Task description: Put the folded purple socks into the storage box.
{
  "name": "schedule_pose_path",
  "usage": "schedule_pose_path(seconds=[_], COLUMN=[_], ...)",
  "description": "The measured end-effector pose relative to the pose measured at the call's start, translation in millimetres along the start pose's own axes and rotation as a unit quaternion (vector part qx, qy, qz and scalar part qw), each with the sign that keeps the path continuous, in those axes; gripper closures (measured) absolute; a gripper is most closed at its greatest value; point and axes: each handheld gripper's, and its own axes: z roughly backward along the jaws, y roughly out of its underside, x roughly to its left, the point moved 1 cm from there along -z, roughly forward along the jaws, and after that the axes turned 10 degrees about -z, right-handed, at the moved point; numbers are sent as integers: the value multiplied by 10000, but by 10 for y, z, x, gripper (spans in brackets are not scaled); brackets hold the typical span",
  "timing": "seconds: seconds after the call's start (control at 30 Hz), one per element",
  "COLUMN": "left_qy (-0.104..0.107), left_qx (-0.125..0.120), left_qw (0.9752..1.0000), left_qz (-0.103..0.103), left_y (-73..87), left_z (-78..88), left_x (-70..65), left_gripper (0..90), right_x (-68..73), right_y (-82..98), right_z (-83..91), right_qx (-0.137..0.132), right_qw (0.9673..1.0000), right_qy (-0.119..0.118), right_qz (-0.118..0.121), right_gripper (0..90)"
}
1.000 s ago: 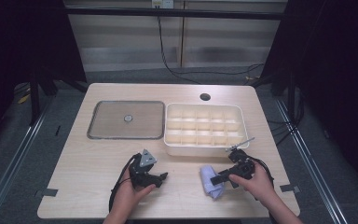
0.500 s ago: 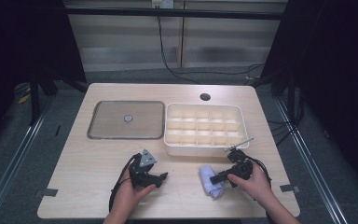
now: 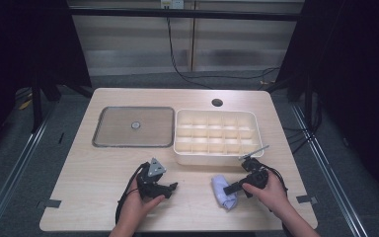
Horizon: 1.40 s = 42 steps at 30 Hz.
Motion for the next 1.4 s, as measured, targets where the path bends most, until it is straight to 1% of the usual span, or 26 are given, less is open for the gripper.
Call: schedule_pose_path(seconds=[0.17, 0.33, 0.4, 0.43, 0.5, 0.53, 0.6, 0.83, 0.97, 1.0, 1.03, 1.2, 1.23, 1.4], left_qy=[-5, -11, -13, -13, -12, -14, -14, -13, -13, -14, -14, -14, -14, -12], left_qx=[-8, -8, -11, -12, -7, -13, -12, -12, -11, -12, -11, -13, -10, -6], left_qw=[10000, 10000, 10000, 10000, 10000, 10000, 10000, 10000, 10000, 10000, 10000, 10000, 10000, 10000], left_qz=[8, 10, 6, 6, 11, 7, 7, 8, 7, 9, 7, 8, 6, 11], left_y=[1, 1, 0, 0, 1, 0, 0, 0, 0, 0, 0, 0, 0, 1], left_z=[-1, -1, -1, -1, -1, -1, -1, -1, -1, -1, -1, -1, -1, 0], left_x=[-2, -3, -2, -2, -3, -2, -2, -2, -2, -3, -2, -2, -2, -3], left_gripper=[220, 220, 220, 220, 220, 220, 220, 220, 220, 220, 220, 220, 220, 220], right_x=[-12, -18, -23, -26, -26, -19, -12, 40, 57, 53, 65, 87, 97, 116], right_y=[1, 0, -6, -7, -16, -22, -37, -92, -111, -115, -120, -147, -154, -184], right_z=[35, 97, 125, 131, 156, 172, 199, 302, 351, 365, 377, 453, 467, 548], right_qx=[63, 39, 75, 38, 70, 67, 94, 124, 159, 180, 172, 210, 207, 214], right_qw=[10000, 10000, 10000, 10000, 10000, 10000, 9999, 9999, 9998, 9997, 9997, 9995, 9995, 9994], right_qy=[-34, -14, 19, 5, 28, 25, 62, 87, 111, 126, 114, 174, 175, 213], right_qz=[-26, -29, -24, -24, -18, -38, 24, 76, 67, 126, 86, 169, 139, 173], right_gripper=[698, 699, 699, 699, 700, 700, 700, 699, 700, 700, 699, 700, 699, 699])
